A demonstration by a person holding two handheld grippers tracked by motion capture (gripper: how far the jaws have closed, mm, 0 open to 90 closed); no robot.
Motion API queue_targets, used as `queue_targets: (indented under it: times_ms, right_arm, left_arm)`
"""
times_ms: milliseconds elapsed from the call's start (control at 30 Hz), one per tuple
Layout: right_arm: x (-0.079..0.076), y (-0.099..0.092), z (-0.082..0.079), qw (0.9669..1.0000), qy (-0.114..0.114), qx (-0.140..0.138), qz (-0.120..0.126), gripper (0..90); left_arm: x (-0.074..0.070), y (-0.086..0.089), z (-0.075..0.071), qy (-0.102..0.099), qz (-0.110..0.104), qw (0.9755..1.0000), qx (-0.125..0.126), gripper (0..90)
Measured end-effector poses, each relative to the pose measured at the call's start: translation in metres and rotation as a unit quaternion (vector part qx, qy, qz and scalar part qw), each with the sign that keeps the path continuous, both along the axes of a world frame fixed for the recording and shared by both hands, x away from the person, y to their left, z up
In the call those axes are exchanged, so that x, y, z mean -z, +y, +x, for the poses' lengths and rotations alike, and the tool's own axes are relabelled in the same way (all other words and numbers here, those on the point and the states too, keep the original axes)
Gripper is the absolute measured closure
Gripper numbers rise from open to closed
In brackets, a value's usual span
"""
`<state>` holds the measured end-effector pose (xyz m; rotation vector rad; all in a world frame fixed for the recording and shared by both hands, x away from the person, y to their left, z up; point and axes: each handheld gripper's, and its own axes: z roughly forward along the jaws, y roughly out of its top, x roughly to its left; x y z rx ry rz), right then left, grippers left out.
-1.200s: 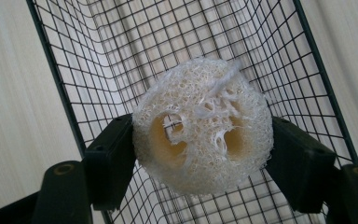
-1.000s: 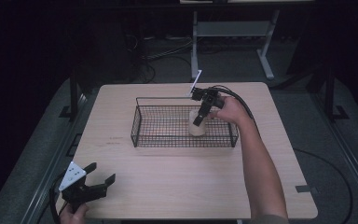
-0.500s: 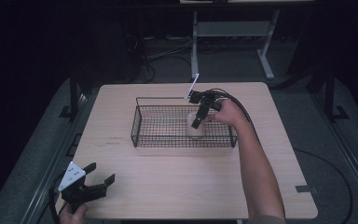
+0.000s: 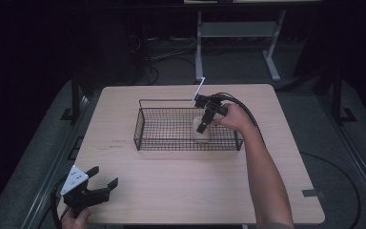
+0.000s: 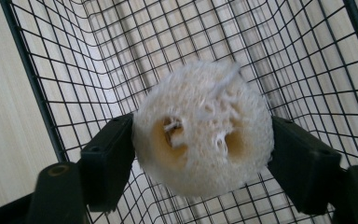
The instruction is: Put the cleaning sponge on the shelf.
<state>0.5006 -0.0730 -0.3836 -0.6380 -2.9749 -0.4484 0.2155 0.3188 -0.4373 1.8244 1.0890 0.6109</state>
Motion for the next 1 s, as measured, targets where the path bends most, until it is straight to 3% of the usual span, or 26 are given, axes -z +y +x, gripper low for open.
queue_targets:
  times_ms: [567, 1000]
  right_arm:
    - [-0.007, -0.002, -0.002, 0.9999, -0.003, 0.002, 0.013, 20.2]
    - [-0.021, -0.008, -0.005, 0.9994, -0.014, 0.006, 0.032, 19.8]
  left_arm:
    - [0.000, -0.001, 0.002, 0.003, 0.002, 1.0000, -0.002, 13.8]
    - [0.000, -0.001, 0.003, 0.002, 0.002, 1.0000, -0.001, 13.8]
